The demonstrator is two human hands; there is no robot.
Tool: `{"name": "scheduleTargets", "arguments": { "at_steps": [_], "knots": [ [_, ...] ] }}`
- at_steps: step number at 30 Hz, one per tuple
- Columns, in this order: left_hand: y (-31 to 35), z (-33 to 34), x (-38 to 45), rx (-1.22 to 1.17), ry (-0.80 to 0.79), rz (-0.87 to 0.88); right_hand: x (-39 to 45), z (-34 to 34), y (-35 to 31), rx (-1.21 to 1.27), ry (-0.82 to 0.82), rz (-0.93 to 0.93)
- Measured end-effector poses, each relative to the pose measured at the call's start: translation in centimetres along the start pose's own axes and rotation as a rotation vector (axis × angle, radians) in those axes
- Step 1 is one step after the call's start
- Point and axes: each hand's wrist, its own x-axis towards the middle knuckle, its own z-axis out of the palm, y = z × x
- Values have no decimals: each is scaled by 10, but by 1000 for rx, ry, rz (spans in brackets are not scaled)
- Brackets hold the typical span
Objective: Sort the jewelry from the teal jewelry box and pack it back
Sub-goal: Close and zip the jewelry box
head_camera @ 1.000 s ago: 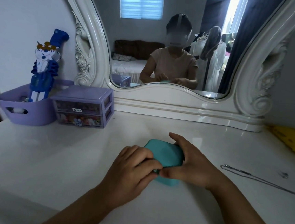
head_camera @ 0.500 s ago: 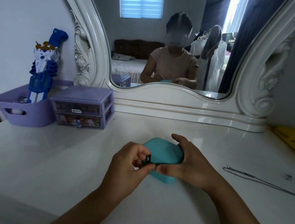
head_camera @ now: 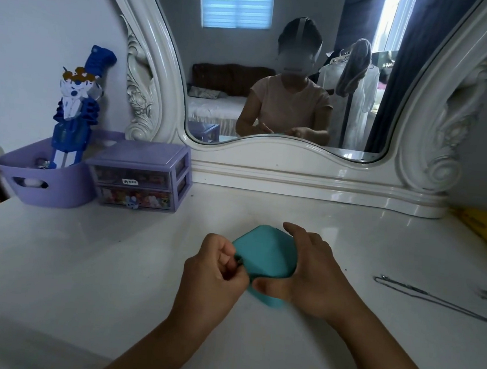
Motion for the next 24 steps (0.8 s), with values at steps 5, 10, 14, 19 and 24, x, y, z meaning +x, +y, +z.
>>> {"name": "scheduleTargets", "arguments": {
  "at_steps": [5,10,14,19,24],
  "knots": [
    [-3,-2,4,-81,-42,-71,1,0,1,46,25,29],
    [-6,-12,5,63,-56,-26,0,-5,6,81,29,35],
    [-16,-17,17,104,-69,-106,-5,-13,10,94,-81,-26],
    [-28,-19,27,111,-148,-119,-16,-25,12,195,-318,-119],
    [-32,-23,34,81,-229,-94,-20,-29,11,260,-428,-183]
  ]
}}
